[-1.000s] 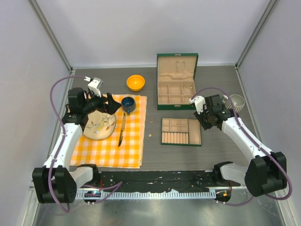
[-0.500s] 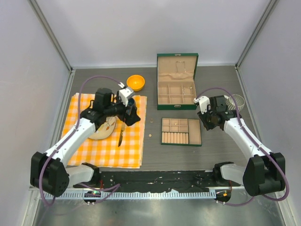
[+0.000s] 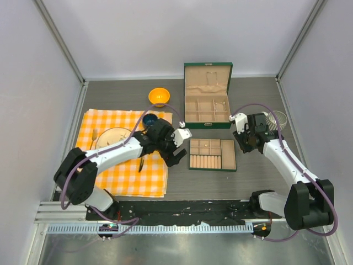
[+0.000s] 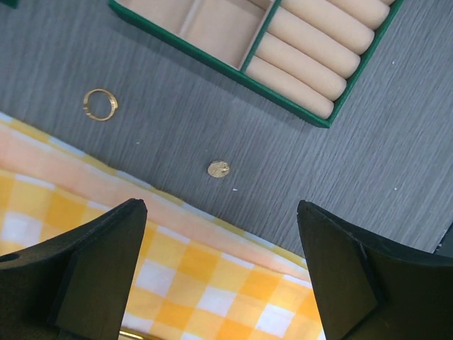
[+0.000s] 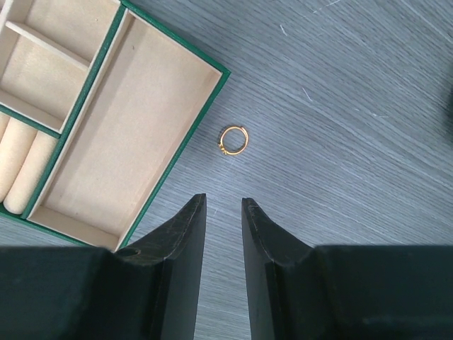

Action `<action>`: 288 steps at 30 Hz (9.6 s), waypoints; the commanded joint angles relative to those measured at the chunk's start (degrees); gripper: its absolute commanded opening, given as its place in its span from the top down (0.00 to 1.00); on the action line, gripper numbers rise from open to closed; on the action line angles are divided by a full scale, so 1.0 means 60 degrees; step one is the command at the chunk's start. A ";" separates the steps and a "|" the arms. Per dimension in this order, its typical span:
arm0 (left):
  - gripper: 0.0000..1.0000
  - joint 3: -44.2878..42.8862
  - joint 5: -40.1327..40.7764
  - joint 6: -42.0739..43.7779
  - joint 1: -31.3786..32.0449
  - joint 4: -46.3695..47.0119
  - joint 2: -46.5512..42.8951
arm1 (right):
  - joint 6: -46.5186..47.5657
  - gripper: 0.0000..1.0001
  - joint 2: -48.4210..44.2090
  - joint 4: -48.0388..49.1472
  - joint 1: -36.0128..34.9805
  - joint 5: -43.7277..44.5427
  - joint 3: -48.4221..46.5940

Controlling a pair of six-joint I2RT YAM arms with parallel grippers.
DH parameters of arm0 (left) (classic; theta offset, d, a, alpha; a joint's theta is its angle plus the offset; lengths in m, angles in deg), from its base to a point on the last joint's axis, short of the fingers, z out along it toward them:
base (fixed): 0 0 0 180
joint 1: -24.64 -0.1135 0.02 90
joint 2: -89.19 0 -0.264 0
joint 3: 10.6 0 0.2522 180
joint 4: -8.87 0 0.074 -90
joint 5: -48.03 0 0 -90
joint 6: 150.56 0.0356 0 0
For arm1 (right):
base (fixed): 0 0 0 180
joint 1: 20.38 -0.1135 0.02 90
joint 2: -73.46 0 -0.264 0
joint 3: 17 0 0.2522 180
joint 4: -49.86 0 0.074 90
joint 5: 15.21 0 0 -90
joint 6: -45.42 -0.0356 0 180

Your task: Organize the mixed jewelry

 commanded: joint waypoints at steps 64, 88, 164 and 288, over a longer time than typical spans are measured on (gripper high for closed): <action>0.63 -0.1671 0.0790 0.0768 0.0899 -0.0873 0.3248 | -0.0090 0.68 -0.0429 0.0341 0.0157 -0.0088 0.0128; 0.94 -0.4891 -0.0016 0.0607 0.1104 -0.2177 0.3261 | -0.0222 0.68 -0.0356 0.0400 0.0303 -0.0015 0.0010; 0.63 -0.7122 0.0701 0.0416 0.1427 -0.1723 0.5197 | -0.0193 0.67 -0.0342 0.0327 0.1578 -0.0498 0.0040; 0.50 -0.4540 -0.2140 -0.0815 0.0328 0.0959 0.0552 | 0.3016 0.99 0.3290 -0.8653 0.0817 -1.0063 -0.8953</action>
